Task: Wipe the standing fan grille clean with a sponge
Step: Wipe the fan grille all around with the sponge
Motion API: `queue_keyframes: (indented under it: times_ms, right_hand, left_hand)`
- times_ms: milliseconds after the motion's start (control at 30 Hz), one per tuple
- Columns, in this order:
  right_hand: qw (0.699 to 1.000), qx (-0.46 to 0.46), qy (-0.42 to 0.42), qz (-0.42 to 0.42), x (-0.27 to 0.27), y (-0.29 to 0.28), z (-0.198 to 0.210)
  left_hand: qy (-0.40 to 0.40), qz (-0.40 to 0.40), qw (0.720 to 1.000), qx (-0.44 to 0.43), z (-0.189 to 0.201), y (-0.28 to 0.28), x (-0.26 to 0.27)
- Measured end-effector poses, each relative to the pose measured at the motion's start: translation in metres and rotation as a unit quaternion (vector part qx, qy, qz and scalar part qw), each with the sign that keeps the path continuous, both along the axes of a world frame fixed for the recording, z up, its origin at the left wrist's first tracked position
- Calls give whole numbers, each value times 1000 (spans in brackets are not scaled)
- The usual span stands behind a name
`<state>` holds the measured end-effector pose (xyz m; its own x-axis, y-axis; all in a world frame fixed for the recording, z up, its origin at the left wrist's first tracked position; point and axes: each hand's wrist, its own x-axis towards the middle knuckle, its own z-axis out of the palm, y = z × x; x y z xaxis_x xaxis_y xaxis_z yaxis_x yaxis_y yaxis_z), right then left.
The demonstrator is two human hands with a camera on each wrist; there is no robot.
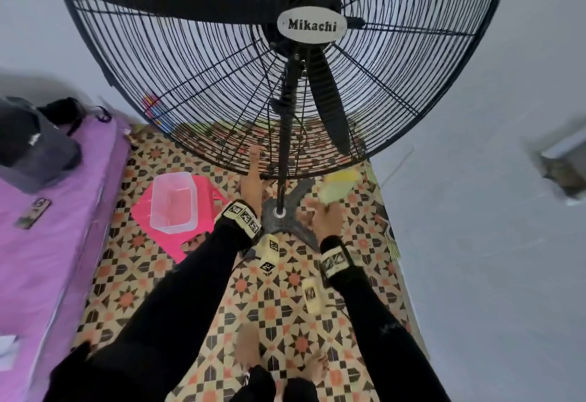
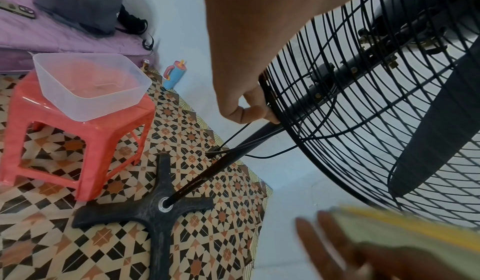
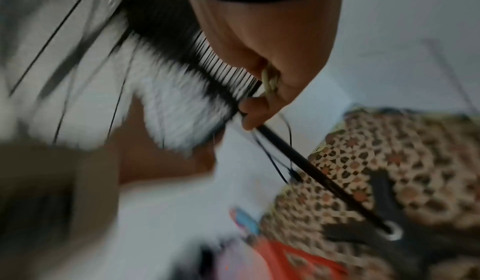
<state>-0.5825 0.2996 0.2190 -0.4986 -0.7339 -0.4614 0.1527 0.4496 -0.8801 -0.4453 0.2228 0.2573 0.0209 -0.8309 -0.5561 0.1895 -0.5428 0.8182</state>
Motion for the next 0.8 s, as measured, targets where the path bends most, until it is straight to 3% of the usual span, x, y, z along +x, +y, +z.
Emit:
queue_keyframes:
  times_ms: [67,167,233,267,300,400,500,600,667,733,800]
  right_hand:
    - [999,2,30,-40,-12,-22,6]
    - [983,51,155,84,-5,-27,1]
    - [927,108,257,250,1,-9,1]
    - [897,123,300,301,0,0,7]
    - [887,120,320,310,-5,6,9]
    - [918,78,333,200,-29,15,27]
    - [926,54,367,69,-49,8,31]
    - [905,43,406,120,-33,8,35]
    - [856,16,464,227,-17,19,30]
    - [823,-3,505,261,-14,33,30]
    - [856,-3,490,166,-25,36,32]
  left_hand:
    - [6,8,1000,-17,-1,1,-1]
    - [7,52,999,-16,-9,-12,-6]
    - [26,81,996,6,-4,-15,-13]
    - [50,95,994,12,-4,-14,-16]
    - [62,99,993,19,-8,-14,-21]
    - [129,68,989,19,-28,-15,-36]
    - [188,29,982,22,-91,-32,-48]
    - [132,35,990,34,-65,-18,-52]
    - [98,17,995,22,-43,-13,-49]
    - [96,-19,995,24,-38,-14,-43]
    - [106,-33,993,33,-37,-14,-37]
